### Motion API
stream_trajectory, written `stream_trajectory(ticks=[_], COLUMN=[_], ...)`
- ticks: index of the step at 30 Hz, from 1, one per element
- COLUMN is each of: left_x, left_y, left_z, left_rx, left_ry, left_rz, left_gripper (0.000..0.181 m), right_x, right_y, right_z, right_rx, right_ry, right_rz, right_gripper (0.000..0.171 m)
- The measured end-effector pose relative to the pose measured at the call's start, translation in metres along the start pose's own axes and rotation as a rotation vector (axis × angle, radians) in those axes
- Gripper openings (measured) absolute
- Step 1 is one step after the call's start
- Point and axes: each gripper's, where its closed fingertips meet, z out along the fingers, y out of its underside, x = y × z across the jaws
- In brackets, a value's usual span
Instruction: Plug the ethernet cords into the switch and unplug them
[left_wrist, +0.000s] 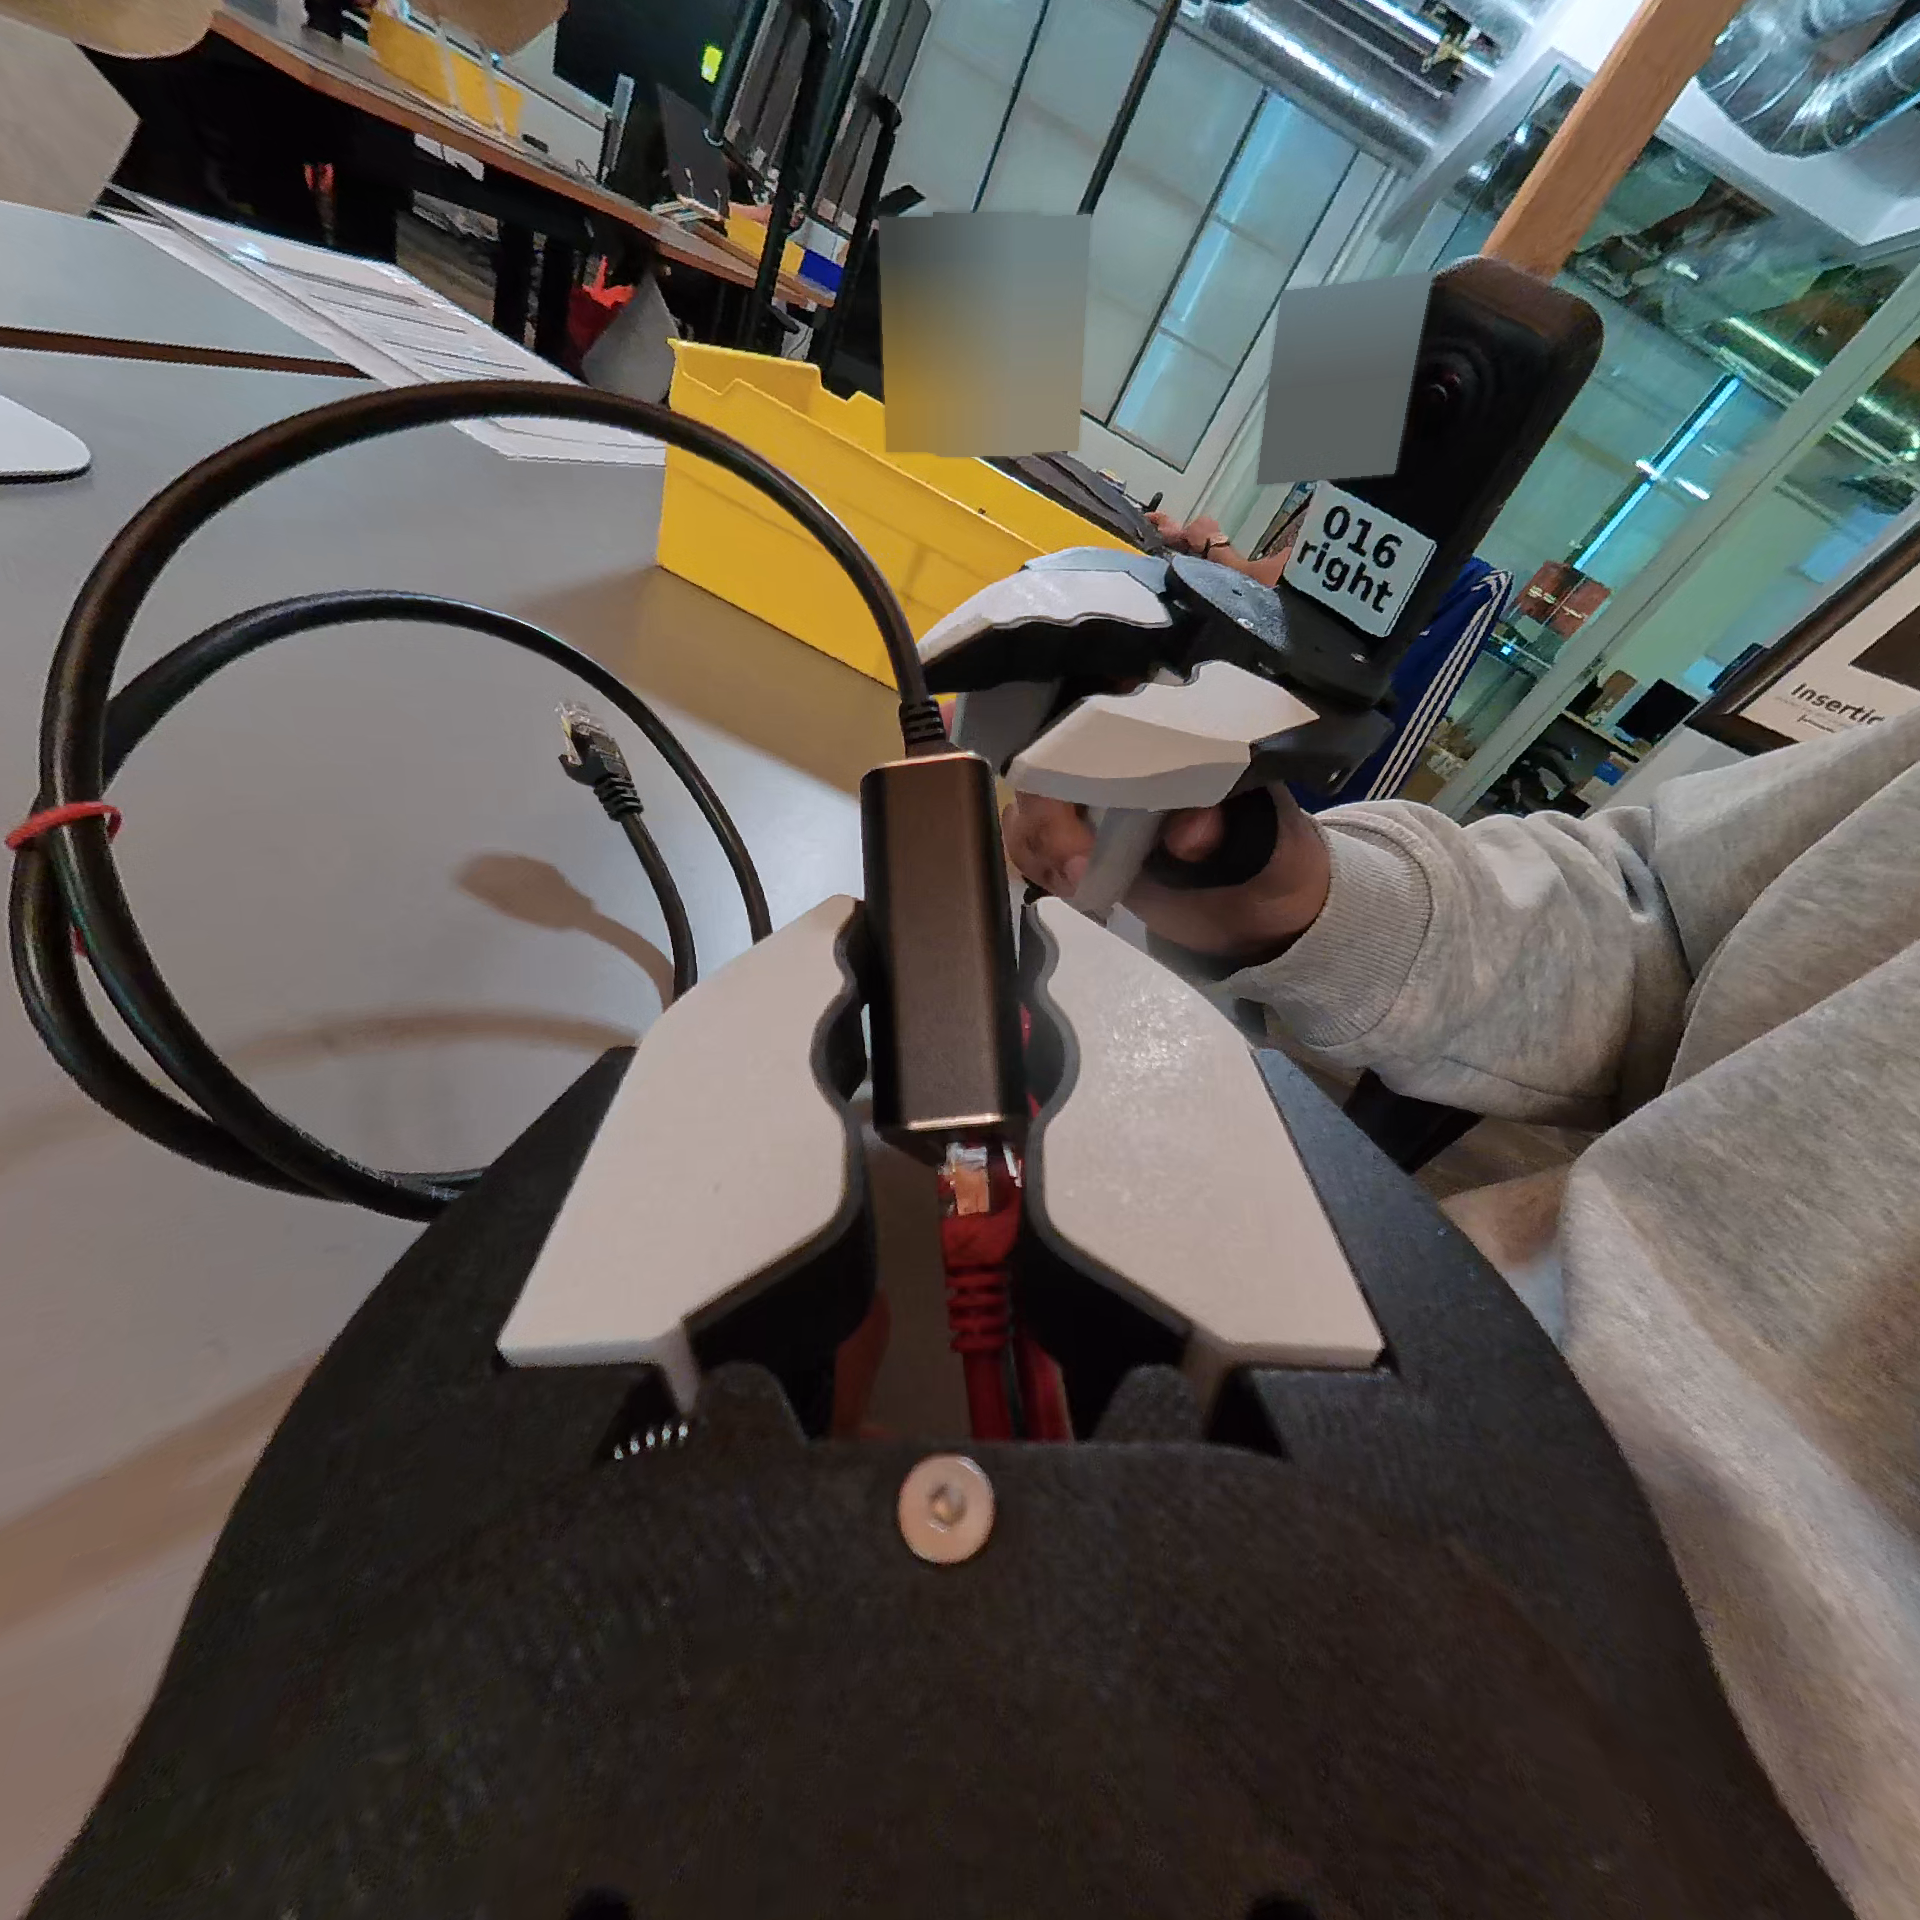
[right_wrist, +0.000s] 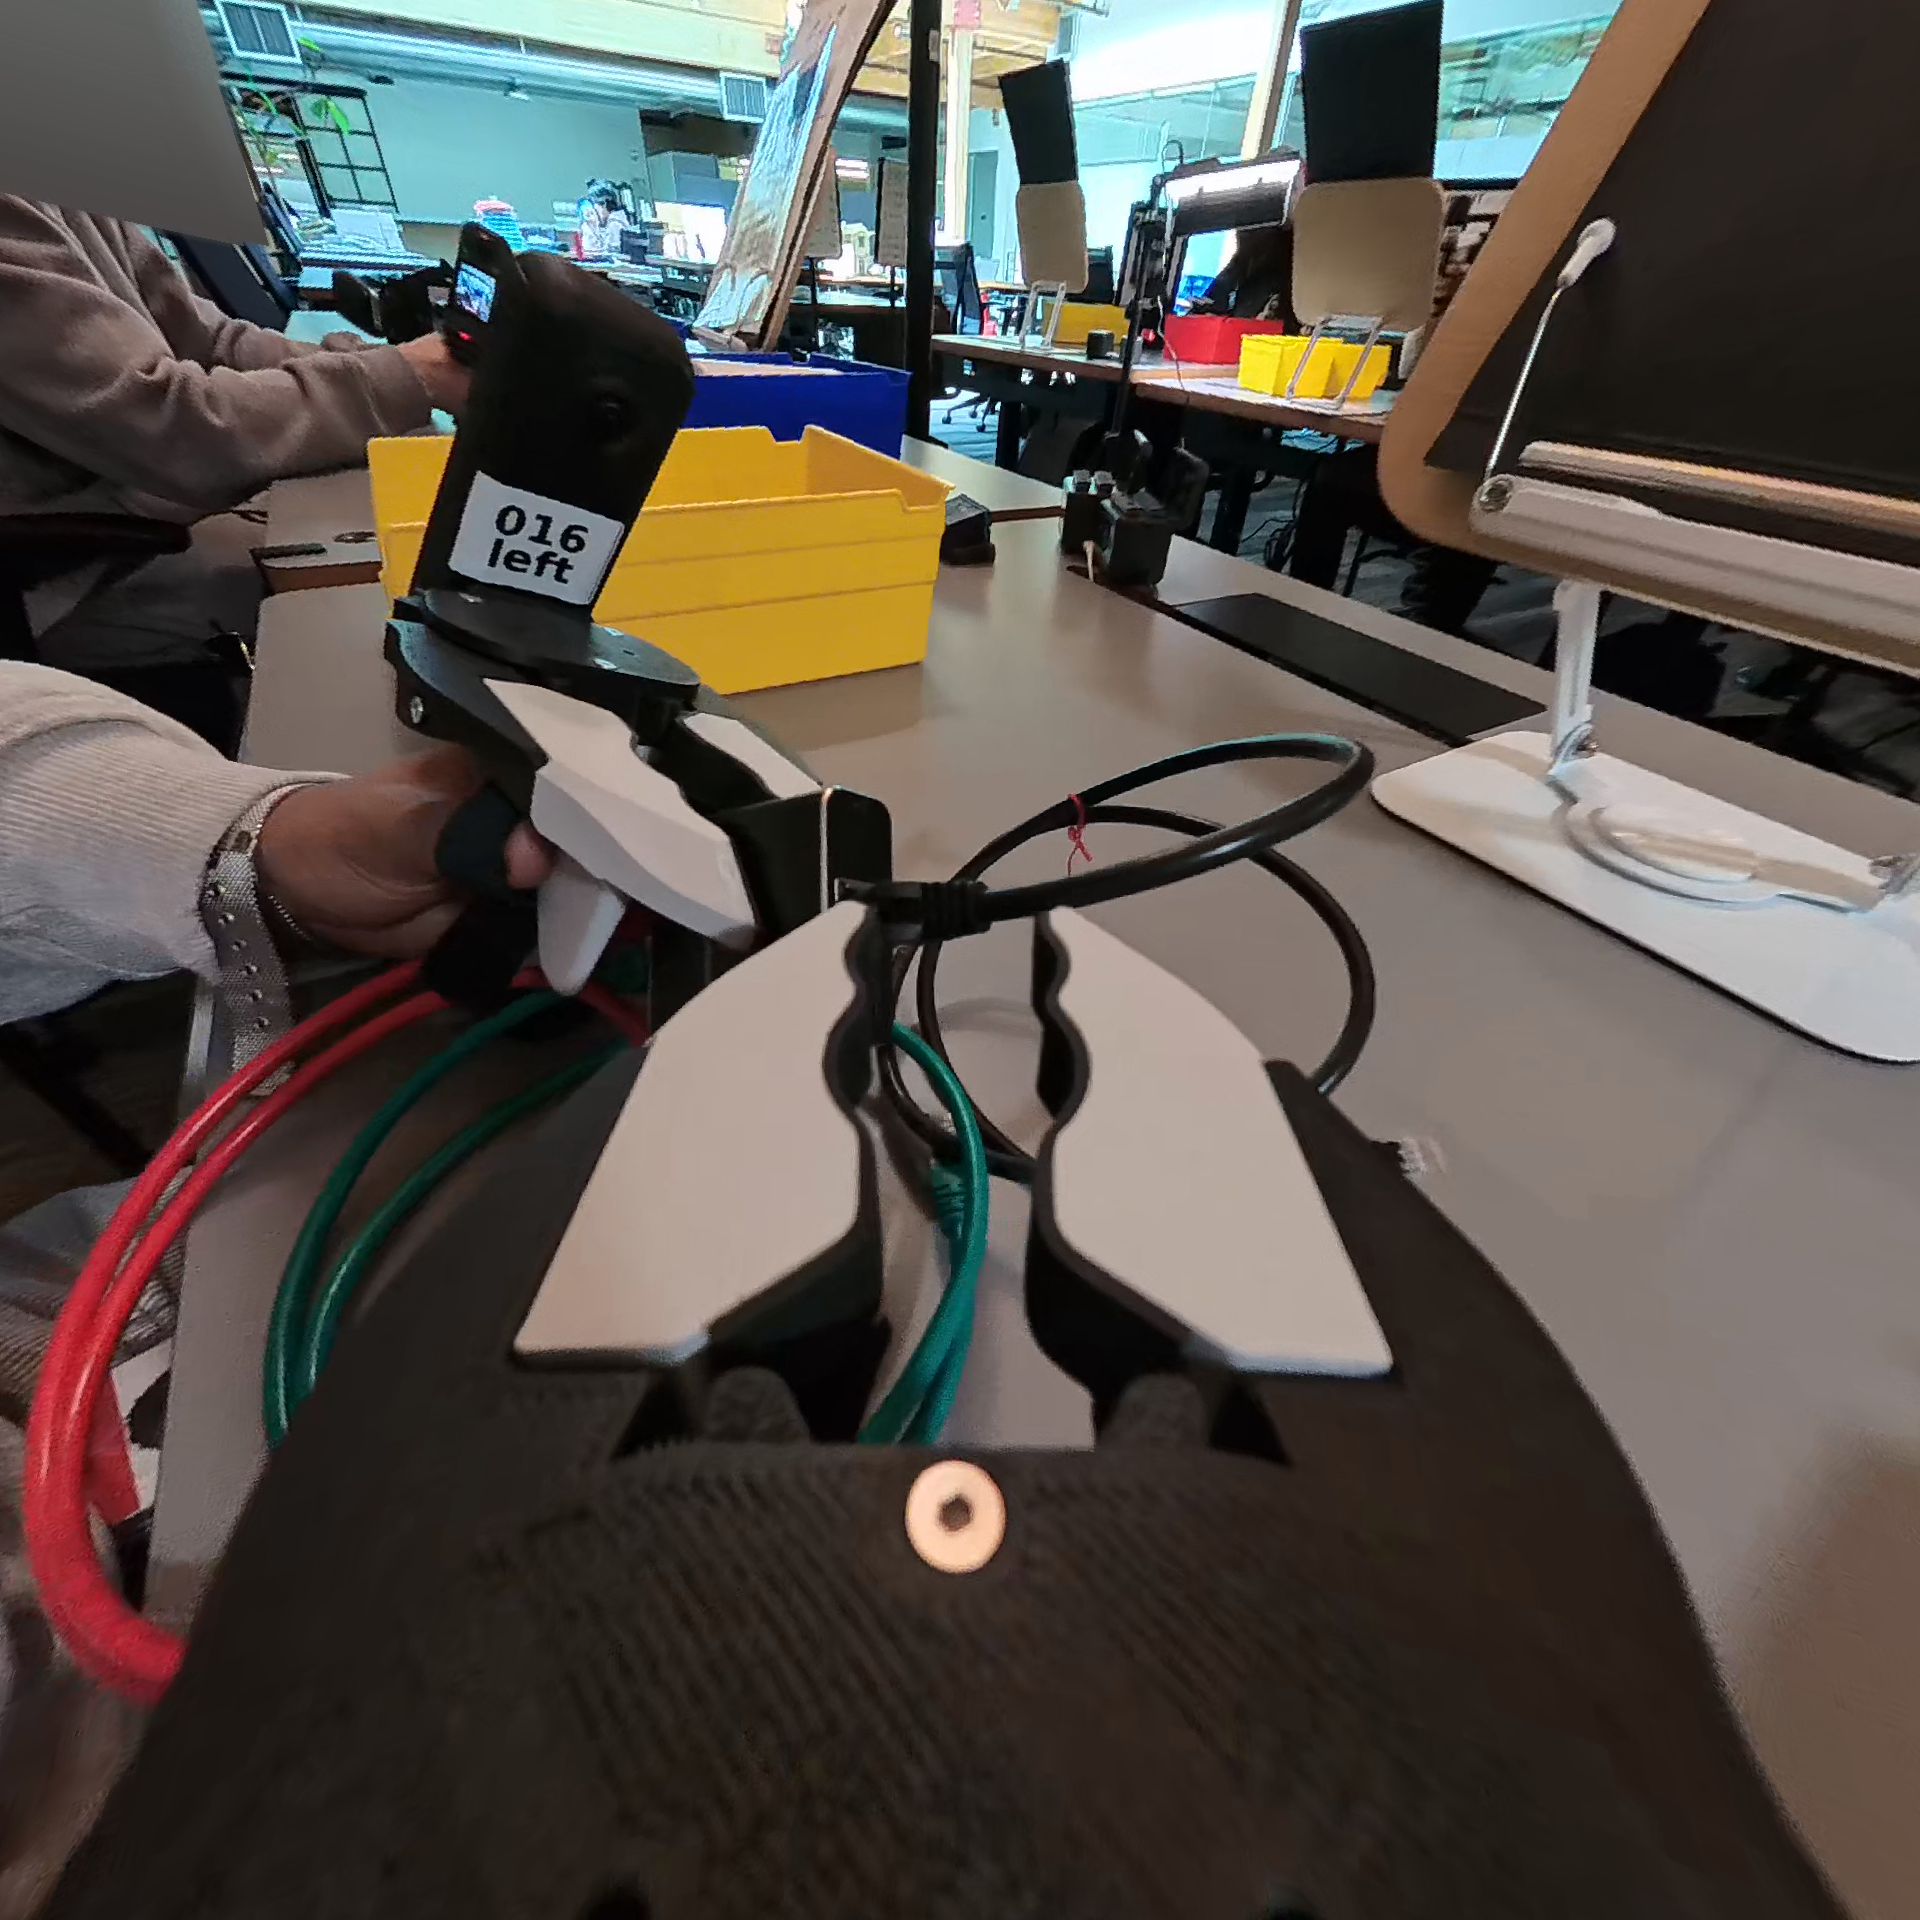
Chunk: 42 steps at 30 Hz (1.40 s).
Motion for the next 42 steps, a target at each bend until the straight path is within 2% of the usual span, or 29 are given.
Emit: stream_trajectory(ticks=[3, 5, 7, 10, 15, 19, 26, 31, 42], left_x=[0.0, -0.001, -0.004, -0.007, -0.009, -0.011, -0.01, -0.009, -0.007], left_y=[0.0, 0.001, 0.001, 0.002, 0.004, 0.007, 0.018, 0.018, 0.024], left_z=[0.0, 0.0, 0.0, -0.001, -0.002, -0.003, 0.001, 0.001, 0.003], left_rx=[-0.004, -0.006, -0.015, -0.018, -0.057, -0.113, -0.216, -0.217, -0.255], left_ry=[-0.005, -0.012, -0.029, -0.049, -0.09, -0.138, -0.192, -0.187, -0.185], left_rz=[0.002, 0.002, -0.005, -0.002, 0.072, 0.179, 0.385, 0.404, 0.469], left_gripper=[0.025, 0.025, 0.025, 0.025, 0.027, 0.028, 0.028, 0.028, 0.027], right_x=[0.004, 0.01, 0.009, 0.001, -0.005, -0.004, -0.009, -0.015, -0.011], right_y=[-0.002, -0.011, -0.018, -0.014, -0.001, 0.003, 0.013, 0.017, 0.024], right_z=[0.001, -0.001, -0.003, 0.0, 0.004, 0.005, 0.009, 0.007, 0.001], right_rx=[0.007, 0.06, 0.099, 0.07, 0.008, -0.011, -0.072, -0.077, -0.12], right_ry=[0.043, 0.115, 0.162, 0.145, 0.055, 0.032, 0.023, -0.052, -0.088], right_rz=[-0.034, -0.144, -0.278, -0.363, -0.282, -0.246, -0.346, -0.35, -0.398], right_gripper=[0.04, 0.062, 0.07, 0.059, 0.036, 0.036, 0.038, 0.037, 0.029])
